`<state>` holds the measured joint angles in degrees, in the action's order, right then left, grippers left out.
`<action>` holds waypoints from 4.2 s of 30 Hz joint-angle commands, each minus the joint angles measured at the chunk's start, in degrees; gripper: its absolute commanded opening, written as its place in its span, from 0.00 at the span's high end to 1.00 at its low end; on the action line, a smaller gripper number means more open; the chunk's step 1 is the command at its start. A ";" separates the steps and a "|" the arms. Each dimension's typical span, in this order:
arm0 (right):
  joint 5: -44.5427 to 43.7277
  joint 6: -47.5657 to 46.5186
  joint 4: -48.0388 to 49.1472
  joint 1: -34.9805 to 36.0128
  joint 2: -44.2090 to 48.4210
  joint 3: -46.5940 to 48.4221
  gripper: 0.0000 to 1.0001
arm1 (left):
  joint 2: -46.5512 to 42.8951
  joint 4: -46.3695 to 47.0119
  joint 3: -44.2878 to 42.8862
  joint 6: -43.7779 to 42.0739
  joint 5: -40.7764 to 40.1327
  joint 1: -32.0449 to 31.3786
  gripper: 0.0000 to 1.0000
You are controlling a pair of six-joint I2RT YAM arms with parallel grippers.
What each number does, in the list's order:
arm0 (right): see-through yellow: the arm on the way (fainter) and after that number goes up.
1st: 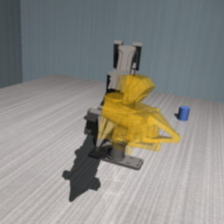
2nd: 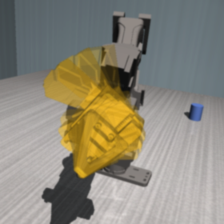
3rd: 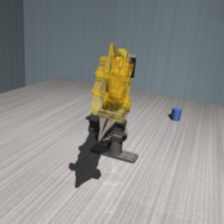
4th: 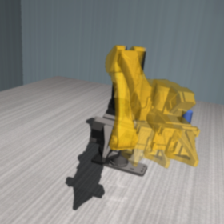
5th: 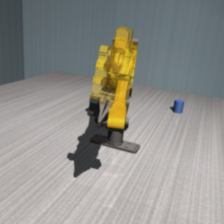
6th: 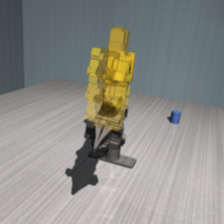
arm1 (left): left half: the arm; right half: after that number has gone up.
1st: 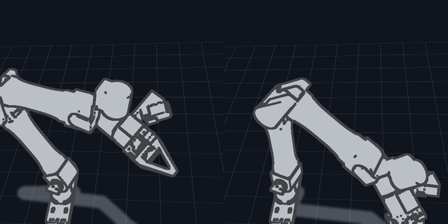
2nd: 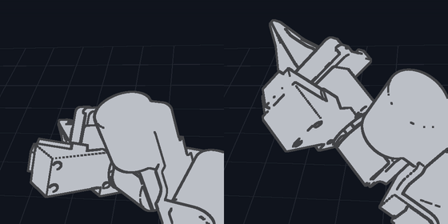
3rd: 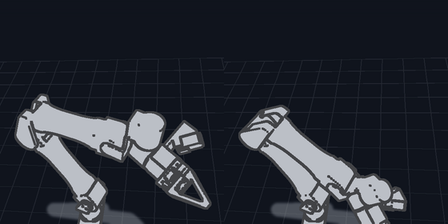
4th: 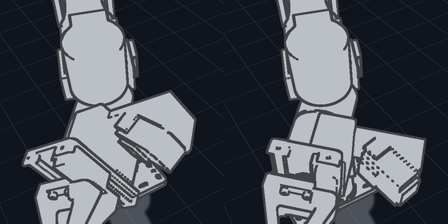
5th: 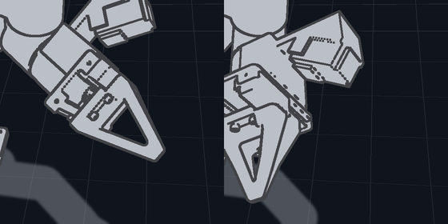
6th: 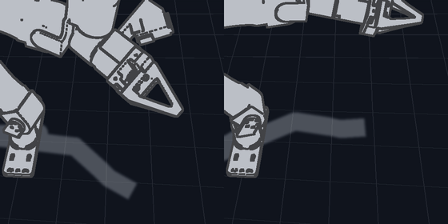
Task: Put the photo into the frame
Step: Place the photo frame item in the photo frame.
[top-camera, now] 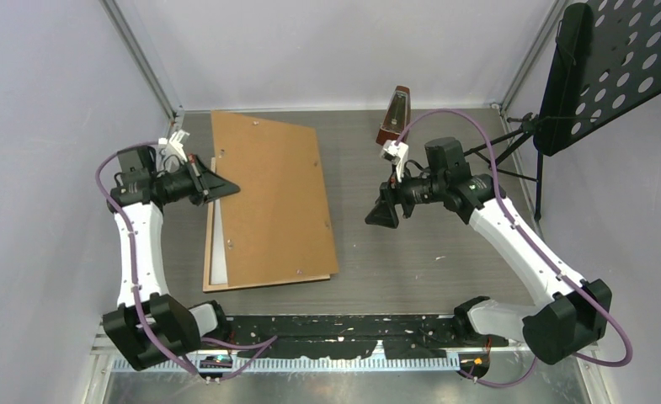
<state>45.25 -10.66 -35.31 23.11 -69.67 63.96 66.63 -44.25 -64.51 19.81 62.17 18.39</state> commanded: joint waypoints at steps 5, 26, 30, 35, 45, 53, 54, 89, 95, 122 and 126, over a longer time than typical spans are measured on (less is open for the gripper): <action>-0.01 1.35 4.86 -0.39 3.45 -2.18 0.24 | 5.51 -22.62 -8.57 -17.95 6.63 5.68 1.00; -0.39 2.31 6.85 -1.46 6.29 -5.17 0.24 | 18.83 -24.85 -16.11 -24.35 10.62 11.57 1.00; -0.35 2.42 7.16 -1.74 6.59 -5.63 0.23 | 21.61 -24.58 -18.01 -24.72 10.28 11.58 1.00; -0.07 2.48 7.43 -1.94 6.37 -5.70 0.23 | 25.55 -25.34 -20.38 -26.70 10.46 11.58 1.00; -0.08 2.57 7.60 -2.27 6.00 -5.96 0.22 | 31.19 -26.26 -21.89 -30.06 12.46 11.45 1.00; 0.06 2.57 7.62 -2.57 5.68 -6.00 0.22 | 30.79 -19.30 -18.62 -24.38 12.70 9.90 1.00; 0.04 2.57 7.67 -2.56 5.66 -6.02 0.22 | 30.50 -17.90 -17.92 -23.16 12.64 9.71 1.00; 0.47 3.09 8.41 -3.57 6.48 -7.06 0.21 | 34.19 -18.00 -18.40 -23.94 10.86 6.49 1.00; 0.46 3.23 8.57 -3.87 6.71 -7.22 0.21 | 34.02 -17.29 -17.32 -23.54 11.10 5.96 1.00; 0.76 3.54 9.24 -4.48 7.68 -8.14 0.20 | 33.65 -10.56 -12.54 -20.16 10.32 5.95 1.00; 0.80 3.60 9.30 -4.48 7.61 -8.13 0.20 | 34.29 -10.96 -12.68 -20.16 9.76 5.95 1.00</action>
<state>45.12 -7.33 -28.25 18.90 -63.35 55.66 101.36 -55.48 -76.95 -1.48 68.01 24.49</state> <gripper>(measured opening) 0.797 0.004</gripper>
